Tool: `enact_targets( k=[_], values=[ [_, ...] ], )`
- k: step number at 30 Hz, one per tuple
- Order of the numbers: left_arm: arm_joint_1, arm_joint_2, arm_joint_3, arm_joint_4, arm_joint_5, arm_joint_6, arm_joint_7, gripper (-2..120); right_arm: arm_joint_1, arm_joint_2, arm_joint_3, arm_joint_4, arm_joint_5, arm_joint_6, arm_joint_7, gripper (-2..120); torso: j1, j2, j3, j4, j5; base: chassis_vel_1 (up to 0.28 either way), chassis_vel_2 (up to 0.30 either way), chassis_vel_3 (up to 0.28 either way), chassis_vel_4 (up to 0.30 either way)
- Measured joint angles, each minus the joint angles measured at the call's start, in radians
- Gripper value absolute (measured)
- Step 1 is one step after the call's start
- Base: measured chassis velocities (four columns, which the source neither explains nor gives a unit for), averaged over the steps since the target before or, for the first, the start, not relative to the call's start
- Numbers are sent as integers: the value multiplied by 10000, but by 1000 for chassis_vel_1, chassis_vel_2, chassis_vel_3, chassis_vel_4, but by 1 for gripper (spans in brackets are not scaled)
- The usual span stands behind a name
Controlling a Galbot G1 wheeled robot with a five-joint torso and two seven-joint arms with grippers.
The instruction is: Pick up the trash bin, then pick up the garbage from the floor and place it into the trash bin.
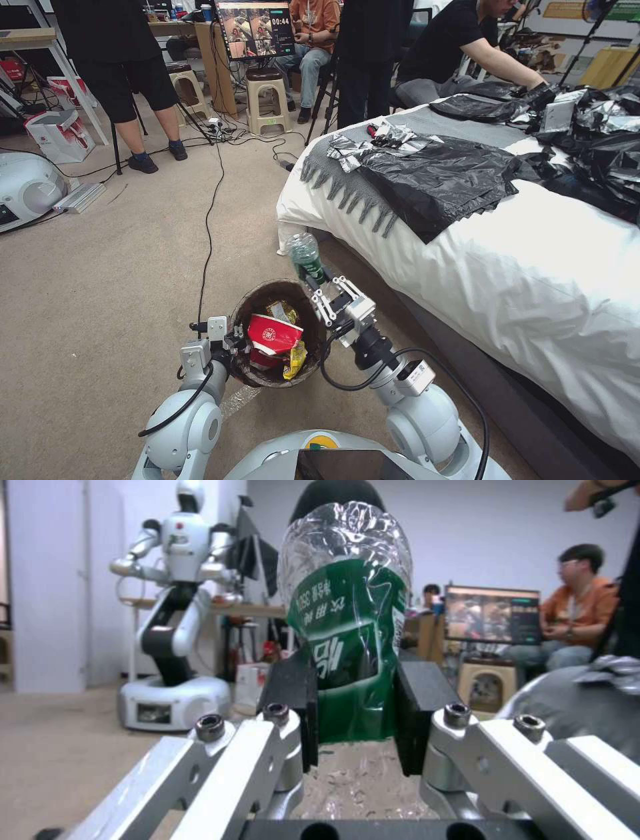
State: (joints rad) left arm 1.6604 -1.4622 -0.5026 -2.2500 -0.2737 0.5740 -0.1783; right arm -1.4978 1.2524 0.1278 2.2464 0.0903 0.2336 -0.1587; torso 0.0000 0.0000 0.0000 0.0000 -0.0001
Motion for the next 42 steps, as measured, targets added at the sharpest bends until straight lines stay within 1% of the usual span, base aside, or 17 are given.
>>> enact_targets(
  k=[2, 6, 15, 18, 21, 22, 25, 26, 28, 29, 30, 32, 33, 35, 36, 38, 42],
  values=[
    [26, -32, 23, -55, 50, 11, 0, 3, 55, 56, -481, -267, -241, -39, -34, 21, 0, 0, 0, 1, 1, 0, 0, 0, 0],
    [29, -50, 25, -80, 63, 17, -1, 3, 51, 148, -796, -581, -431, -31, -20, 21, 0, 0, 0, 0, 0, 0, 0, 0, 0],
    [23, -59, 27, -114, 57, 27, -2, 3, 61, 141, -943, -1078, -598, -23, -5, 21, 0, 0, 0, 0, 0, 0, 0, 0, 0],
    [22, -61, 27, -122, 52, 28, -2, 3, 73, 139, -942, -1155, -607, -24, -13, 26, 0, 0, 0, 0, 1, 0, 0, 0, 0],
    [19, -76, 27, -123, 46, 29, -2, 3, 85, 161, -954, -1243, -620, -22, -52, 43, 0, 0, 0, 0, 1, 0, 0, 0, 0],
    [19, -76, 27, -123, 46, 29, -2, 3, 85, 161, -954, -1243, -620, -22, -52, 43, 0, 0, 0, 0, 1, 0, 0, 0, 0],
    [18, -78, 26, -124, 39, 31, -1, 3, 100, 173, -962, -1264, -622, -21, -59, 55, 0, 0, 0, 0, 1, 0, 0, 0, 0],
    [18, -78, 26, -124, 39, 31, -1, 3, 100, 173, -962, -1264, -622, -21, -59, 55, 0, 0, 0, 0, 1, 0, 0, 0, 0],
    [19, -78, 20, -123, 35, 31, -1, 3, 123, 176, -961, -1283, -622, -21, -57, 66, 0, 0, 0, 0, 1, 0, 0, 0, 0],
    [19, -78, 20, -123, 35, 31, -1, 3, 123, 176, -961, -1283, -622, -21, -57, 66, 0, 0, 0, 0, 1, 0, 0, 0, 0],
    [20, -80, 21, -124, 32, 34, 0, 3, 136, 178, -961, -1285, -619, -21, -56, 74, 0, 0, 0, 0, 1, 0, 0, 0, 0],
    [17, -93, 24, -124, 32, 39, -1, 3, 154, 181, -961, -1285, -604, -23, -52, 83, 0, 0, 0, 0, 1, 0, 0, 0, 0],
    [17, -93, 24, -124, 32, 39, -1, 3, 154, 181, -961, -1285, -604, -23, -52, 83, 0, 0, 0, 0, 1, 0, 0, 0, 0],
    [15, -113, 46, -120, 31, 51, -3, 3, 177, 176, -955, -1294, -590, -23, -50, 93, 0, 0, 0, 0, 1, 0, 0, 0, 0],
    [15, -113, 46, -120, 31, 51, -3, 3, 177, 176, -955, -1294, -590, -23, -50, 93, 0, 0, 0, 0, 1, 0, 0, 0, 0],
    [35, -118, 64, -147, -158, 162, -63, 3, 192, 173, -948, -1305, -571, -25, -39, 99, 0, 0, 0, 0, 1, 0, 0, 0, 0],
    [75, -103, 104, -242, -379, 306, -143, 3, 224, 178, -940, -1316, -553, -28, -32, 100, 0, 0, 0, 0, 2, 0, 0, 0, 0]
  ],
)
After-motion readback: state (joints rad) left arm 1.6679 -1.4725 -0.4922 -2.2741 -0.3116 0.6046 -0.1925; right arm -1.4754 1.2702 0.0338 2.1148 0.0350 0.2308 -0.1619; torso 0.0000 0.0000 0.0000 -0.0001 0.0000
